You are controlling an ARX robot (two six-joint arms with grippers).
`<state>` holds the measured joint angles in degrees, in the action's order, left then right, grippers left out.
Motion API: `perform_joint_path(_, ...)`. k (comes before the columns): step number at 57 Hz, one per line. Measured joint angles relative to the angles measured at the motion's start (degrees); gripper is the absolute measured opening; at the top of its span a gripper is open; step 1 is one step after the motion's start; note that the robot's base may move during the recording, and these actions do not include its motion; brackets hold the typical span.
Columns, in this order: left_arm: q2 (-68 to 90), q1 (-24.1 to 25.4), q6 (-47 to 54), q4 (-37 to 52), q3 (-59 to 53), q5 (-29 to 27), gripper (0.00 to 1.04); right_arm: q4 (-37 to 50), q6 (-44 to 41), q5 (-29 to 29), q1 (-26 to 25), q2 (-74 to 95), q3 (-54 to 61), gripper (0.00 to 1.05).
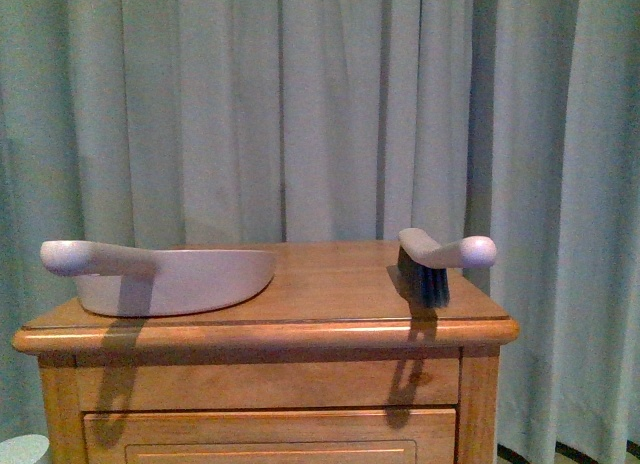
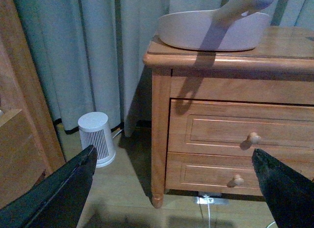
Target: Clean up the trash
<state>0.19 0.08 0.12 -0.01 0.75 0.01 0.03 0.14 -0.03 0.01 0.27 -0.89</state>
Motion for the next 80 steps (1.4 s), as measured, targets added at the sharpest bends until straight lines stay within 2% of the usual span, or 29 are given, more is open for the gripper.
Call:
perform_joint_path(37,0.0,0.0,0.0,0.0,0.0,0.0,0.97,0.0,0.0,0.0,0.0,0.0,0.0,0.97)
perform_joint_path(39,1.0,0.5,-1.2,-2.5,0.8,1.8,0.97,0.0,0.0,0.0,0.0,0.0,0.0,0.97)
perform_joint_path(41,6.5,1.7,-4.7,-11.5,4.5,5.8,0.97,0.0,0.0,0.0,0.0,0.0,0.0,0.97)
perform_joint_path(43,12.0,2.7,-6.0,-14.4,6.3,7.1,0.97,0.0,0.0,0.0,0.0,0.0,0.0,0.97)
perform_joint_path(47,22.1,3.1,-5.3,-11.6,9.8,6.2,0.97,0.0,0.0,0.0,0.0,0.0,0.0,0.97)
perform_joint_path(57,43.0,0.4,4.8,-6.1,24.6,1.8,0.97,0.0,0.0,0.0,0.0,0.0,0.0,0.97)
perform_joint_path(67,63.5,-6.8,12.6,-11.8,47.3,-5.5,0.97,0.0,0.0,0.0,0.0,0.0,0.0,0.97)
perform_joint_path(80,82.4,-17.0,13.0,-19.3,69.0,-11.7,0.97,0.0,0.0,0.0,0.0,0.0,0.0,0.97)
